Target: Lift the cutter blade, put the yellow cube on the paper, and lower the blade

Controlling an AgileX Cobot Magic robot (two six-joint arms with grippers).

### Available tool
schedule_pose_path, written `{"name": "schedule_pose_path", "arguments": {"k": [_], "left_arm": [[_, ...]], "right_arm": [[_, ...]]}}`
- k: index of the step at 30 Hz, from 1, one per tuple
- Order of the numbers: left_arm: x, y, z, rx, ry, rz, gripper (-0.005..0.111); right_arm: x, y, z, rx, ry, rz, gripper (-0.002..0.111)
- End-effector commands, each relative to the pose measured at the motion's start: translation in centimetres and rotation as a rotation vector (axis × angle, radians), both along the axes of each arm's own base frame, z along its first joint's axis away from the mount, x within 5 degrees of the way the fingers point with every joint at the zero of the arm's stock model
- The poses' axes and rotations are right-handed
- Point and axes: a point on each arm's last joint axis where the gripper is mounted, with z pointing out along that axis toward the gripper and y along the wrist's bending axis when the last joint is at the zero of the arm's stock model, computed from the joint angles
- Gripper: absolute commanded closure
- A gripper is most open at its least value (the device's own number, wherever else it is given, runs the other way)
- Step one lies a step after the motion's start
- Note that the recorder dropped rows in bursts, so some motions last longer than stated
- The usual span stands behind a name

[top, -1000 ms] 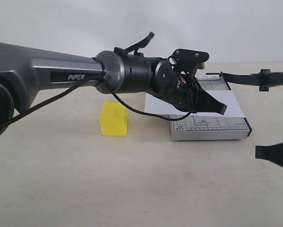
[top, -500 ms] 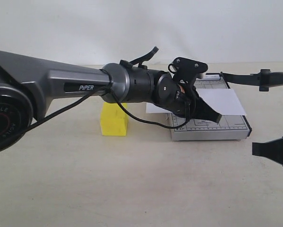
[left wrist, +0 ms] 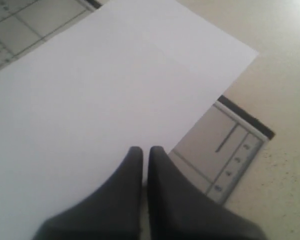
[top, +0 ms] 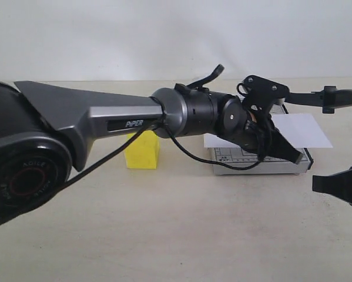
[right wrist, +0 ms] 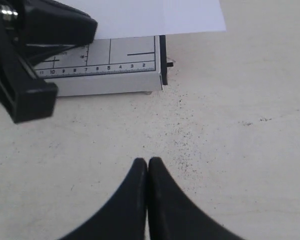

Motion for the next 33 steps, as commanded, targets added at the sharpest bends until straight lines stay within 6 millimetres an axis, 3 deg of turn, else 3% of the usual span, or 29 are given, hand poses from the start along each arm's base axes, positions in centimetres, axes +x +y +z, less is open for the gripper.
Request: {"name": "schedule_pose_path", "arguments": {"k": [1,8,12,15,23,26,30,33], "left_arm": [[-0.8,-1.1,-1.5,0.023,0.021,-0.031,0.102],[-0.4,-1.4,-2.7,0.016,0.028,-0.018,0.102],[-0.2,-1.6,-2.4,-0.003,0.017,-0.012,0.102],[0.0,-1.8,-1.0,-0.042,-0.023,-0.004,0.102],[-0.2,-1.4,6.7,-0.217,-0.054,0.076,0.102],[-0.7,-0.5,8.3,-0.290,-0.066,0.126,0.102],[-2.0,1.9,8.2,-0.334,-0.104,0.182,0.102],[-3.8,6.1,7.0,-0.367,-0.152,0.286,0.102]], "right_arm": [[-0.1,-0.1,-0.1,-0.011,0.002,0.007,0.108],[-0.2,-0.2,-0.2,-0.020,0.015,0.001,0.108],[-0.2,-0.2,-0.2,-0.020,0.015,0.001,0.108],[-0.2,-0.2,-0.2,-0.020,0.015,0.001,0.108],[-0.1,-0.2,-0.2,-0.019,0.013,0.002,0.108],[-0.1,-0.2,-0.2,-0.019,0.013,0.002,0.108],[-0.2,-0.3,-0.2,-0.022,0.018,-0.001,0.108],[-0.2,-0.3,-0.2,-0.022,0.018,-0.001,0.108]]}}
